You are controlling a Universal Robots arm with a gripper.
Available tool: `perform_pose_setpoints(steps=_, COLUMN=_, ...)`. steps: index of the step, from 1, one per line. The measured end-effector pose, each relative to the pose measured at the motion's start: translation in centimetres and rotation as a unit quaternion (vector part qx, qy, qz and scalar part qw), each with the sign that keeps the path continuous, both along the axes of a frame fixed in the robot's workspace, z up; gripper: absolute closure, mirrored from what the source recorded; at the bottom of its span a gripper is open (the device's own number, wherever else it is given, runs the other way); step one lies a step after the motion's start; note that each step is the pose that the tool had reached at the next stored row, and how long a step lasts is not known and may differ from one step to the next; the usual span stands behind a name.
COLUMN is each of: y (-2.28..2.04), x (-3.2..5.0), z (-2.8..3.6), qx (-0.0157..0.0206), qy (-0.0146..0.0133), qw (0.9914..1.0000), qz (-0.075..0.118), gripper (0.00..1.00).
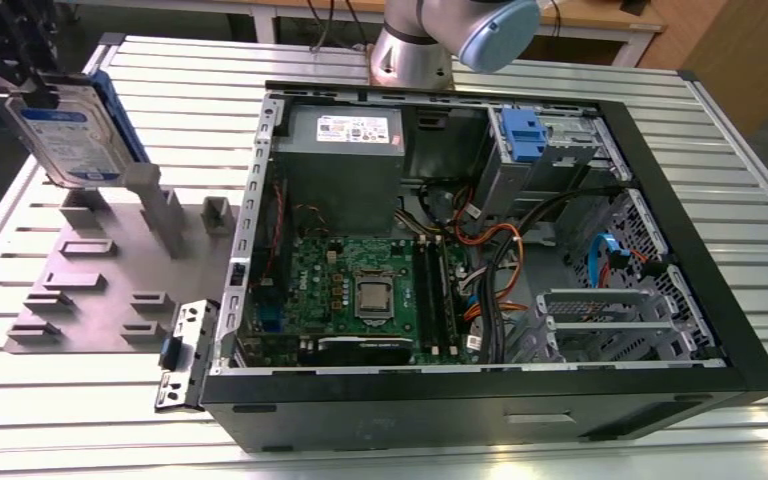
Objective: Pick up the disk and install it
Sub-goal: 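Pick up the disk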
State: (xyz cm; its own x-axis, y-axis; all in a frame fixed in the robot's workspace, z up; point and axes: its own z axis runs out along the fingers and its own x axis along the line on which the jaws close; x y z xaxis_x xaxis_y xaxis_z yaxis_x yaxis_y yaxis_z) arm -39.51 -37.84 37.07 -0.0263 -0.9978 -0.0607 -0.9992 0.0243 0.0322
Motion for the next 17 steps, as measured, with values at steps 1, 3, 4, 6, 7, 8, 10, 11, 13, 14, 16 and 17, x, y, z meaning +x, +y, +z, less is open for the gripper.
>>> perform_pose_setpoints(steps=1, y=0.00, x=0.00, z=0.34, qx=0.0004, qy=0.0000, qw=1.00000, qz=0.000, gripper=0.65)
perform_pose_setpoints(steps=3, y=0.00, x=0.00, z=1.08, qx=0.0009, qy=0.0000, qw=1.00000, qz=0.000, gripper=0.65)
perform_pose_setpoints(steps=4, y=0.00, x=0.00, z=1.42, qx=0.0010, qy=0.0000, qw=1.00000, qz=0.000, gripper=0.65)
perform_pose_setpoints(steps=6, y=0.00, x=0.01, z=1.91, qx=0.0010, qy=0.0000, qw=1.00000, qz=0.000, gripper=0.65)
perform_pose_setpoints(steps=7, y=0.00, x=0.02, z=2.06, qx=0.0010, qy=0.0000, qw=1.00000, qz=0.000, gripper=0.65)
perform_pose_setpoints(steps=8, y=0.00, x=0.02, z=2.15, qx=0.0010, qy=0.0000, qw=1.00000, qz=0.000, gripper=0.65)
perform_pose_setpoints(steps=10, y=0.00, x=0.02, z=2.16, qx=0.0011, qy=-0.0001, qw=1.00000, qz=0.000, gripper=0.65)
perform_pose_setpoints(steps=11, y=0.00, x=0.02, z=2.16, qx=0.0011, qy=-0.0001, qw=1.00000, qz=0.000, gripper=0.65)
perform_pose_setpoints(steps=13, y=0.00, x=0.03, z=2.18, qx=0.0010, qy=0.0000, qw=1.00000, qz=0.000, gripper=0.65)
perform_pose_setpoints(steps=14, y=0.00, x=0.03, z=2.19, qx=-0.0004, qy=0.0000, qw=1.00000, qz=0.000, gripper=0.65)
perform_pose_setpoints(steps=16, y=0.00, x=0.03, z=2.18, qx=-0.0049, qy=0.0000, qw=0.99999, qz=0.000, gripper=0.65)
perform_pose_setpoints(steps=17, y=-0.01, x=0.03, z=2.18, qx=-0.0054, qy=0.0000, qw=0.99999, qz=0.000, gripper=0.65)
